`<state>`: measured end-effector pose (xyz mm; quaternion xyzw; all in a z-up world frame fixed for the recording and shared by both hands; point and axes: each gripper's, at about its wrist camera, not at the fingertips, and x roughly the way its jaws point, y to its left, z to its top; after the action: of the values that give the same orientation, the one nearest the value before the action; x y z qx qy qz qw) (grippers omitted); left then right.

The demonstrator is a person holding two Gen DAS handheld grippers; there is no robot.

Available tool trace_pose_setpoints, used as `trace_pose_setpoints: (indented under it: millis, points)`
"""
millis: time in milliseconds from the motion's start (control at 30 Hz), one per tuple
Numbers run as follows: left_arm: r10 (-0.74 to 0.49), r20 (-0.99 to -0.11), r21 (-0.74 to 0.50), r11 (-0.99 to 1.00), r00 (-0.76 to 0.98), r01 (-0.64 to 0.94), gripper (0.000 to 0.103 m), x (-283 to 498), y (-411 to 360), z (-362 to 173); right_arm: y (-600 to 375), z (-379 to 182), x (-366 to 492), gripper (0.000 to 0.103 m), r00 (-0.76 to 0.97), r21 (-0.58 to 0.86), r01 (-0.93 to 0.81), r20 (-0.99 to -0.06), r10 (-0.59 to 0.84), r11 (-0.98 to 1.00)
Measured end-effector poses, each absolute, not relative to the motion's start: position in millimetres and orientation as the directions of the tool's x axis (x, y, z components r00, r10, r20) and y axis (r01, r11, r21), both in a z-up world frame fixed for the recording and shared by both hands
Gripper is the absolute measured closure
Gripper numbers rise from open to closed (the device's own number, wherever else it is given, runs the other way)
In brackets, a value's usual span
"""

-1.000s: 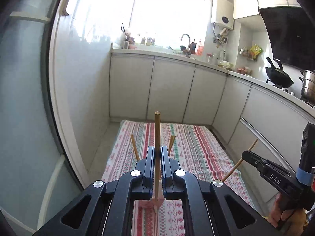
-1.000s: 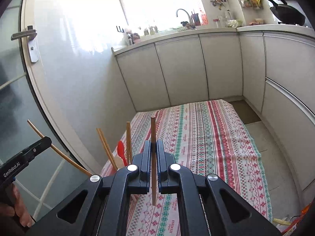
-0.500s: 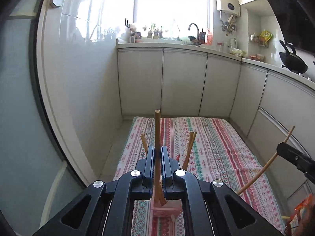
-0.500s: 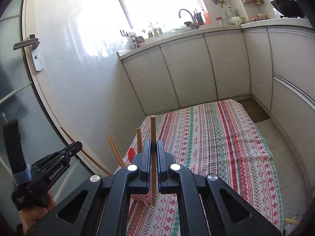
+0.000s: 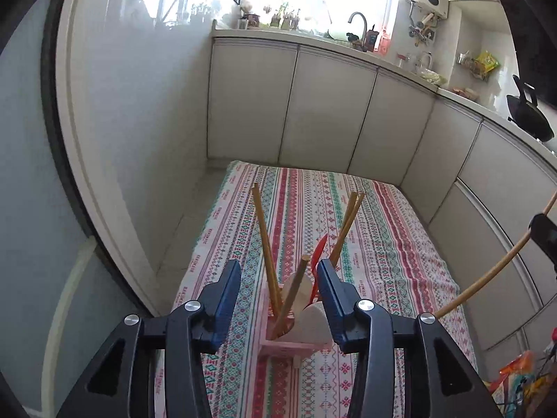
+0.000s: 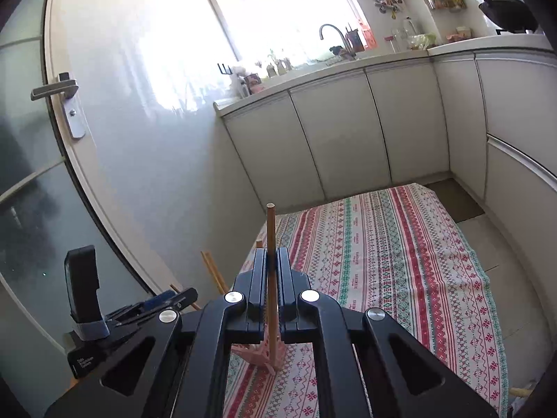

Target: Organize utensils

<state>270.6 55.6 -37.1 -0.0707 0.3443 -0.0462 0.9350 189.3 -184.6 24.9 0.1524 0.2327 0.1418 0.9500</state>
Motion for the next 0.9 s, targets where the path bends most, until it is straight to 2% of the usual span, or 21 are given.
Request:
trace_pose_setpoints:
  millis: [133, 333, 500, 900]
  points:
    - [-0.122, -0.675, -0.161, 0.987, 0.728, 0.016, 0.042, 255.7, 71.3, -44.2, -167.9, 37.6, 189.0, 0.098, 0.863, 0.357, -0.239, -0.347, 0.366, 0.903]
    - [-0.109, -0.729, -0.143, 0.990, 0.676, 0.006, 0.041, 242.6, 91.9, -56.0, -131.2, 28.6, 207.3, 0.098, 0.851, 0.326, -0.279, -0.351, 0.389, 0.903]
    - [-0.132, -0.720, -0.151, 0.988, 0.681, 0.033, 0.039, 233.4, 101.5, -53.0, -101.8, 11.5, 226.9, 0.098, 0.848, 0.265, -0.272, -0.387, 0.361, 0.925]
    - [-0.188, -0.679, -0.196, 0.978, 0.710, 0.071, 0.038, 224.2, 109.8, -42.2, -68.8, -29.3, 252.0, 0.098, 0.790, 0.240, -0.299, -0.481, 0.381, 0.924]
